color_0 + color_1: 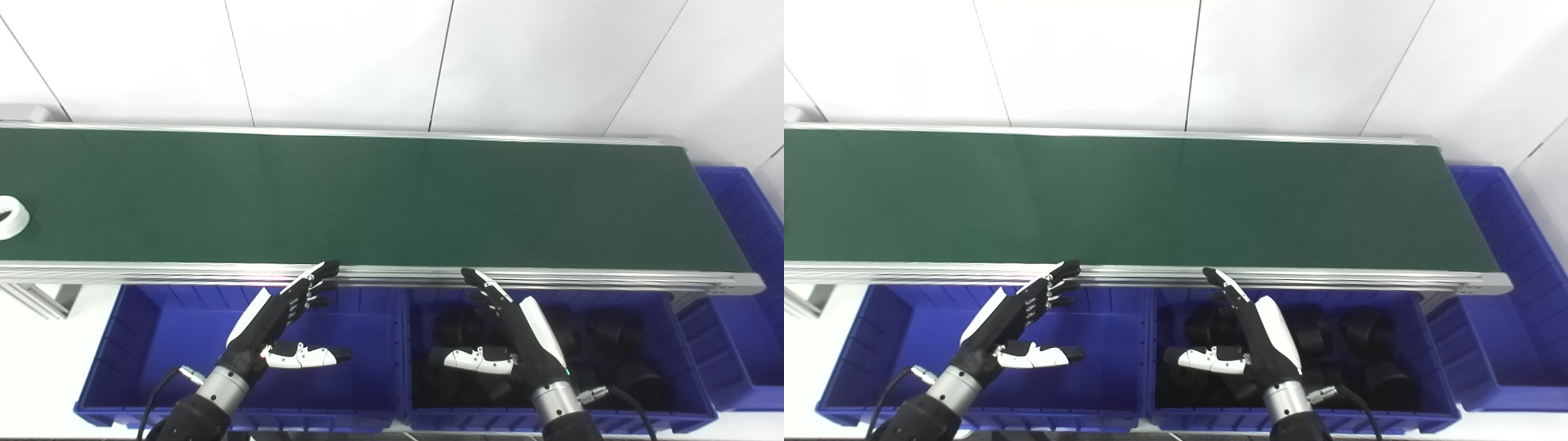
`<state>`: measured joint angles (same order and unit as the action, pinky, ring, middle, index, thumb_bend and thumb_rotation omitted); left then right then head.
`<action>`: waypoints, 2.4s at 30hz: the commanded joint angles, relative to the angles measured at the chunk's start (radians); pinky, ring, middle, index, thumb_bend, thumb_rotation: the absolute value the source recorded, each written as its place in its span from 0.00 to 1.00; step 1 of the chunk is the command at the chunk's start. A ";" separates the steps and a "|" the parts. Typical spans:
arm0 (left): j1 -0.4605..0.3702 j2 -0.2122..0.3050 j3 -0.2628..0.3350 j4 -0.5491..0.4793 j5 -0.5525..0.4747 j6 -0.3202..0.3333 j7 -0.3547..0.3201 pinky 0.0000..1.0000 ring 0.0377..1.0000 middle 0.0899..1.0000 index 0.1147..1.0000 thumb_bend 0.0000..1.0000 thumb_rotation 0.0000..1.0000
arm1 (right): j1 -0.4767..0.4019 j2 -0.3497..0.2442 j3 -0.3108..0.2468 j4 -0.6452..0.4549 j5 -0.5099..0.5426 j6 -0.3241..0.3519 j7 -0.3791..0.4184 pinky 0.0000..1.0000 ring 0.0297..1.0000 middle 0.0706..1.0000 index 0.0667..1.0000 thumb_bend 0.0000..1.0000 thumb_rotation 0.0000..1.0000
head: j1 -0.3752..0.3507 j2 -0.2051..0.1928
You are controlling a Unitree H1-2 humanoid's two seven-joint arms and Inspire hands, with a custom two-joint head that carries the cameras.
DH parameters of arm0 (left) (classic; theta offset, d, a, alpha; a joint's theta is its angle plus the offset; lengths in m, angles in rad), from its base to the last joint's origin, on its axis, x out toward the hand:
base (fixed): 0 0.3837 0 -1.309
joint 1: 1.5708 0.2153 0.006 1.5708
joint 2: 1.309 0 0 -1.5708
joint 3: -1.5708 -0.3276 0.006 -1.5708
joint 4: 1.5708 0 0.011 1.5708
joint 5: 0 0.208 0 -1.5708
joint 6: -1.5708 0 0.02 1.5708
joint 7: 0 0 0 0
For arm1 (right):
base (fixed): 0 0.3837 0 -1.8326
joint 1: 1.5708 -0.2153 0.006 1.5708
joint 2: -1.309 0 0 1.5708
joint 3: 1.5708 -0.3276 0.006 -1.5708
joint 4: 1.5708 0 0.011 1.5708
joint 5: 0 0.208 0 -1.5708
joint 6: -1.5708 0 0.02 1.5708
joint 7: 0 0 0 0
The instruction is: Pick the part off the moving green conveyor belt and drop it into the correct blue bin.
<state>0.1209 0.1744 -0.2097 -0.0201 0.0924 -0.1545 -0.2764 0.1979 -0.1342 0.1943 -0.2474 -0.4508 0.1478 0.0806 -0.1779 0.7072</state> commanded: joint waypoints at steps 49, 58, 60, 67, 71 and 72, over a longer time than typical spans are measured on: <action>-0.067 -0.133 -0.092 0.284 0.135 -0.312 0.161 0.81 0.86 0.88 0.87 0.88 0.28 | 0.001 -0.082 -0.044 0.099 0.097 -0.153 -0.036 0.75 0.82 0.85 0.86 0.84 0.21 | 0.389 -0.261; -0.073 -0.131 -0.095 0.294 0.126 -0.314 0.184 0.82 0.86 0.87 0.85 0.91 0.29 | -0.007 -0.073 -0.039 0.116 0.101 -0.170 -0.045 0.73 0.80 0.83 0.85 0.85 0.20 | 0.371 -0.260; -0.075 -0.131 -0.097 0.293 0.120 -0.315 0.193 0.81 0.85 0.87 0.85 0.90 0.29 | -0.009 -0.067 -0.042 0.124 0.114 -0.180 -0.047 0.74 0.80 0.84 0.85 0.86 0.19 | 0.369 -0.262; -0.064 -0.132 -0.098 0.261 0.115 -0.315 0.248 0.83 0.87 0.86 0.84 0.90 0.30 | -0.017 -0.060 -0.046 0.141 0.125 -0.197 -0.051 0.74 0.80 0.84 0.85 0.86 0.19 | 0.363 -0.258; -0.066 -0.125 -0.108 0.231 0.101 -0.315 0.270 0.83 0.88 0.87 0.84 0.88 0.30 | -0.021 -0.058 -0.049 0.151 0.133 -0.210 -0.056 0.73 0.80 0.84 0.85 0.85 0.17 | 0.365 -0.263; -0.064 -0.127 -0.107 0.212 0.096 -0.315 0.271 0.83 0.88 0.88 0.84 0.88 0.30 | -0.024 -0.059 -0.049 0.160 0.138 -0.219 -0.057 0.73 0.80 0.84 0.85 0.85 0.17 | 0.368 -0.265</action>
<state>0.0686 0.0492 -0.3134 0.2307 0.2072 -0.4280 -0.0174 0.1895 -0.1956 0.1547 -0.0800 -0.3282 -0.0005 0.0380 0.1856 0.4433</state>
